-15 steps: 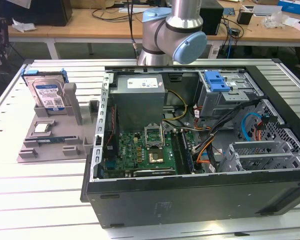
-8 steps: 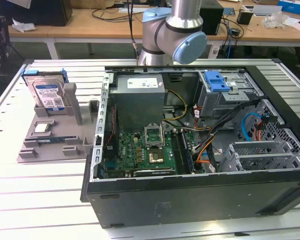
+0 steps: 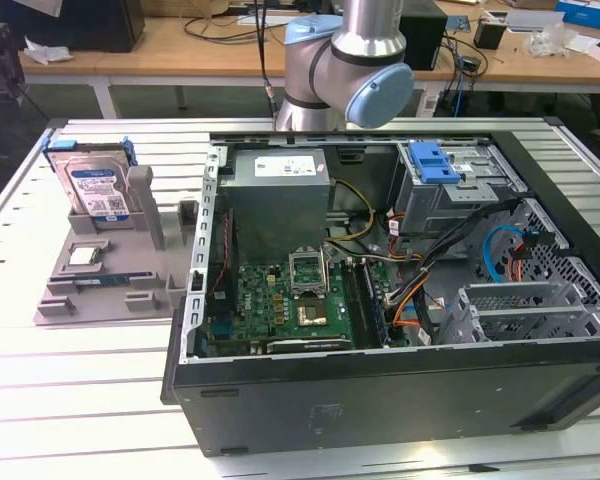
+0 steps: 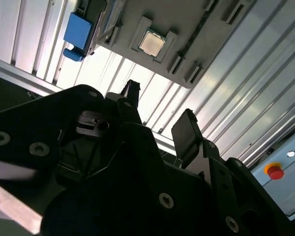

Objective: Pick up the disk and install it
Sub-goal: 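Pick up the disk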

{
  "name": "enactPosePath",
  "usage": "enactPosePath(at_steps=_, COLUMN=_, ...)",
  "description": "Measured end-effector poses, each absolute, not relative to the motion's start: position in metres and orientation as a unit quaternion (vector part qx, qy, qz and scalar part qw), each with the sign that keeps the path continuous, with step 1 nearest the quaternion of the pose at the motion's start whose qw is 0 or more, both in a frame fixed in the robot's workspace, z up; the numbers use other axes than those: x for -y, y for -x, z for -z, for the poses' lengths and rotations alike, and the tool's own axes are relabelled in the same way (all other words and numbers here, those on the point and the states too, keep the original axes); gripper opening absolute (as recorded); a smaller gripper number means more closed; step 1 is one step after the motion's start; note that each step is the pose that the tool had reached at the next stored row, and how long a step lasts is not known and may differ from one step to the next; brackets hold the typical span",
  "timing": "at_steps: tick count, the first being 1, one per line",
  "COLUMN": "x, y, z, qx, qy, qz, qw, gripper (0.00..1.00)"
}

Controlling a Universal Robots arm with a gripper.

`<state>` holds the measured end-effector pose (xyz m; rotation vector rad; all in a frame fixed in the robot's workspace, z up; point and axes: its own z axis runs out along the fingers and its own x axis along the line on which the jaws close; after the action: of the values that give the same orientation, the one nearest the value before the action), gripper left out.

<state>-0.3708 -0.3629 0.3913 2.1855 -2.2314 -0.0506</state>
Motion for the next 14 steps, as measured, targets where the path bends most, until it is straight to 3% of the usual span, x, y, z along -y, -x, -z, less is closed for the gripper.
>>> enactPosePath(at_steps=14, x=0.323, y=0.37, z=-0.387, qx=0.714, qy=-0.699, qz=0.017, qw=0.009, gripper=0.54)
